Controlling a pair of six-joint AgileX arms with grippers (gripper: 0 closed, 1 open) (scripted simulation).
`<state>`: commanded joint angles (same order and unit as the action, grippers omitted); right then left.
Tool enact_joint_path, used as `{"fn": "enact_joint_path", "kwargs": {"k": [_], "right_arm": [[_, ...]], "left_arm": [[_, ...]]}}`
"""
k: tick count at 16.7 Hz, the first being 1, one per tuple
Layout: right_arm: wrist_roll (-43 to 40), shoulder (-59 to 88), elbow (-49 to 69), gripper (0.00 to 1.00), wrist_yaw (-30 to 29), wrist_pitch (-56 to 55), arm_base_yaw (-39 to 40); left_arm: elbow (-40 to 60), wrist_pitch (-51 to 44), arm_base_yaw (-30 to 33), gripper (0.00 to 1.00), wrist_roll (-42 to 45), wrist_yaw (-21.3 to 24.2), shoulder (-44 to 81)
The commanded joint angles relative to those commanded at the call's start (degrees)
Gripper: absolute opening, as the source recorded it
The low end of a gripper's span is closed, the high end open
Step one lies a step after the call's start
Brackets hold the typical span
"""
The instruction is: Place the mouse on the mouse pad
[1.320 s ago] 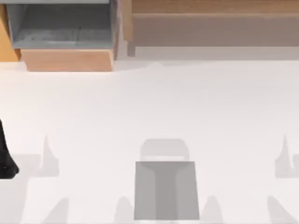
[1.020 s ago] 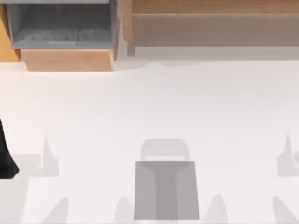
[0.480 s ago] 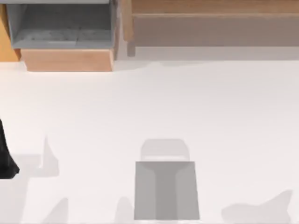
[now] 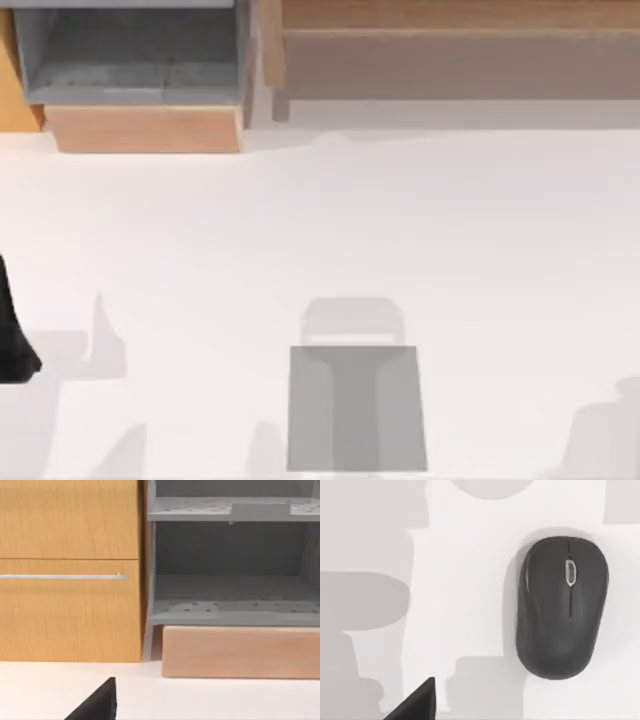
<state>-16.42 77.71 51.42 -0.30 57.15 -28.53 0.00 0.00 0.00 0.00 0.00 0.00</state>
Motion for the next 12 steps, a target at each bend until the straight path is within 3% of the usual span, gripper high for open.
{"fn": "enact_joint_path", "kwargs": {"k": [4, 12], "right_arm": [[-1.39, 6.43, 4.93, 1.00, 0.13, 4.74, -2.59], [-1.27, 7.59, 3.46, 1.00, 0.14, 2.52, -2.48]], "left_arm": [[0.00, 0.00, 0.00, 1.00, 0.00, 0.00, 0.00], [0.00, 0.00, 0.00, 1.00, 0.00, 0.00, 0.00]]}}
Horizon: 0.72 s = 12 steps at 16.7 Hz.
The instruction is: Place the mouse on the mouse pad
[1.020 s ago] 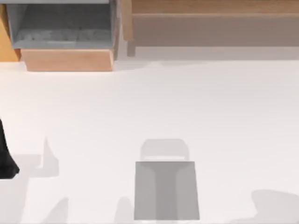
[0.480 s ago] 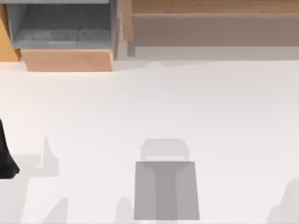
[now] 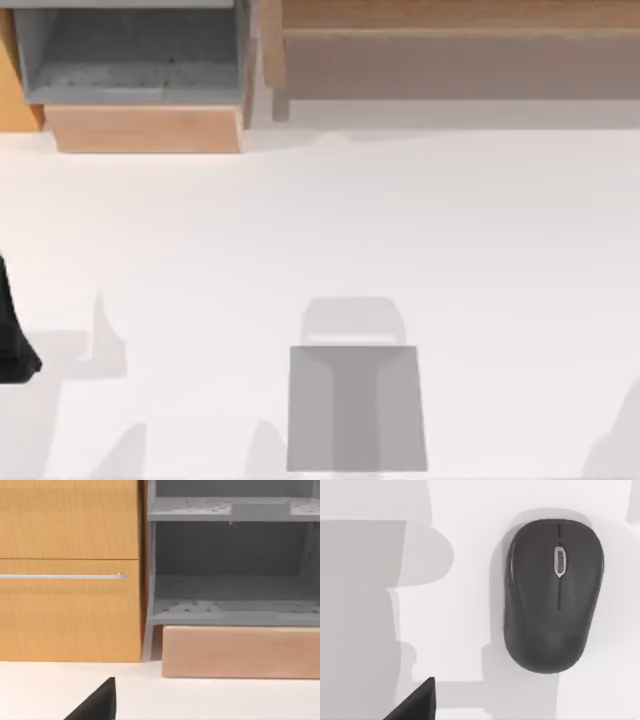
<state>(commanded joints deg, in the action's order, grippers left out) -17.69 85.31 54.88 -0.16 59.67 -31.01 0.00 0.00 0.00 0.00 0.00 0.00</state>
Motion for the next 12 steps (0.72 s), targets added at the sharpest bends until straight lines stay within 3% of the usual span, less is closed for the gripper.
{"fn": "enact_joint_path", "kwargs": {"k": [7, 12], "right_arm": [[0.16, 8.44, -10.73, 1.00, 0.01, -19.87, -0.03], [0.15, 10.21, -12.83, 1.00, 0.00, -23.18, -0.06]], "left_arm": [[0.00, 0.00, 0.00, 1.00, 0.00, 0.00, 0.00], [0.00, 0.00, 0.00, 1.00, 0.00, 0.00, 0.00]]}}
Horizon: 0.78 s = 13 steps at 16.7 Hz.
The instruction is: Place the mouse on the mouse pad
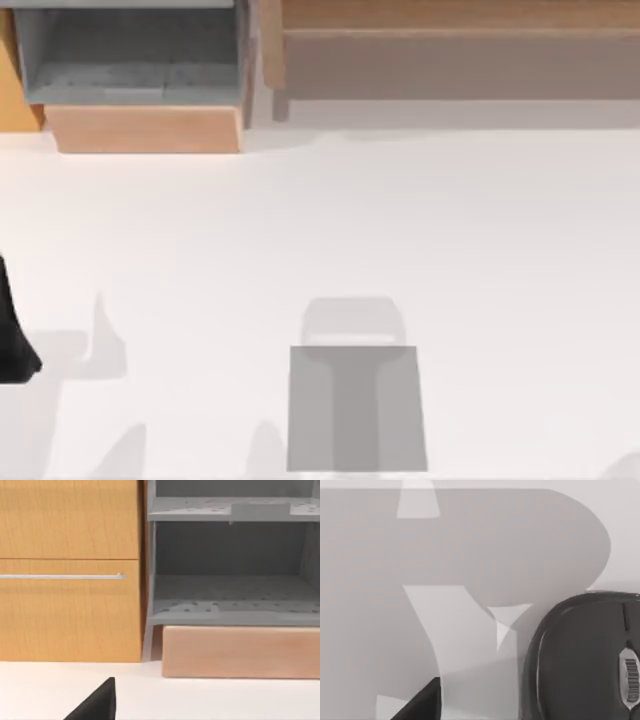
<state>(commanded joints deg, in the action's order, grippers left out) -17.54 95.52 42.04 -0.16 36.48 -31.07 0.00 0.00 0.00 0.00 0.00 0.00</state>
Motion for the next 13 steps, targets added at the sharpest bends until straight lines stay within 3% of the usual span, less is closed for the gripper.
{"fn": "enact_joint_path", "kwargs": {"k": [1, 13], "right_arm": [[0.00, 0.00, 0.00, 1.00, 0.00, 0.00, 0.00], [0.00, 0.00, 0.00, 0.10, 0.00, 0.00, 0.00]], "left_arm": [[0.00, 0.00, 0.00, 1.00, 0.00, 0.00, 0.00], [0.00, 0.00, 0.00, 1.00, 0.00, 0.00, 0.00]]}}
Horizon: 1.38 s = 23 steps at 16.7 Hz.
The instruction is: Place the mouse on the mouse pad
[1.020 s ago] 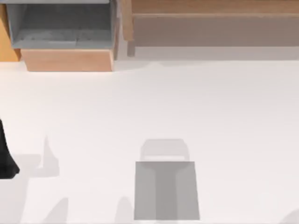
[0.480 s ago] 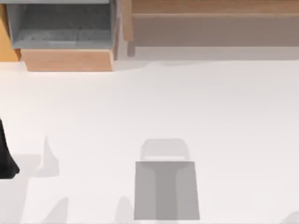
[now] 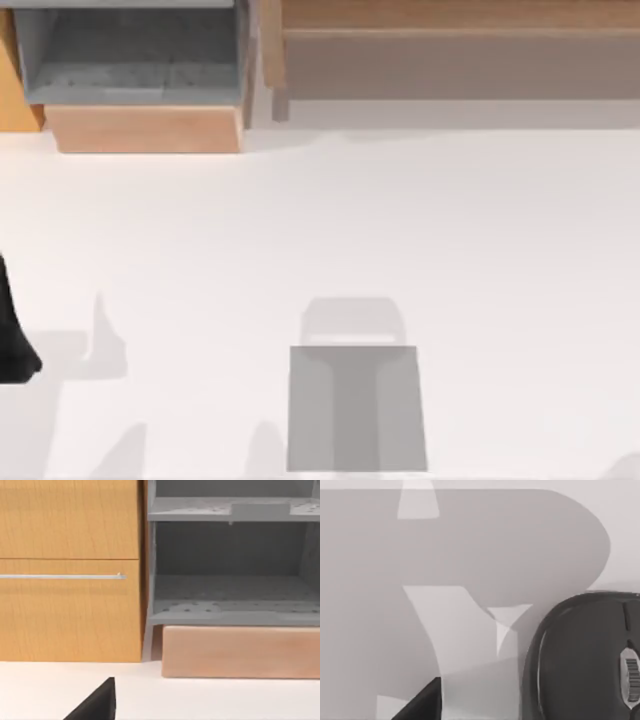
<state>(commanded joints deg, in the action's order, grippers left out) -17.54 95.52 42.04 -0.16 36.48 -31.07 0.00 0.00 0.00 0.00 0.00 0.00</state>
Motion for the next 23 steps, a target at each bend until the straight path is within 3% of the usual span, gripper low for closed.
{"fn": "enact_joint_path", "kwargs": {"k": [2, 12, 23], "right_arm": [[0.00, 0.00, 0.00, 0.00, 0.00, 0.00, 0.00], [0.11, -2.47, 1.91, 0.00, 0.60, 2.96, -0.05], [-0.27, -11.91, 16.60, 0.00, 0.59, 27.21, -0.15]], "left_arm": [[0.00, 0.00, 0.00, 1.00, 0.00, 0.00, 0.00], [0.00, 0.00, 0.00, 1.00, 0.00, 0.00, 0.00], [0.00, 0.00, 0.00, 1.00, 0.00, 0.00, 0.00]]}}
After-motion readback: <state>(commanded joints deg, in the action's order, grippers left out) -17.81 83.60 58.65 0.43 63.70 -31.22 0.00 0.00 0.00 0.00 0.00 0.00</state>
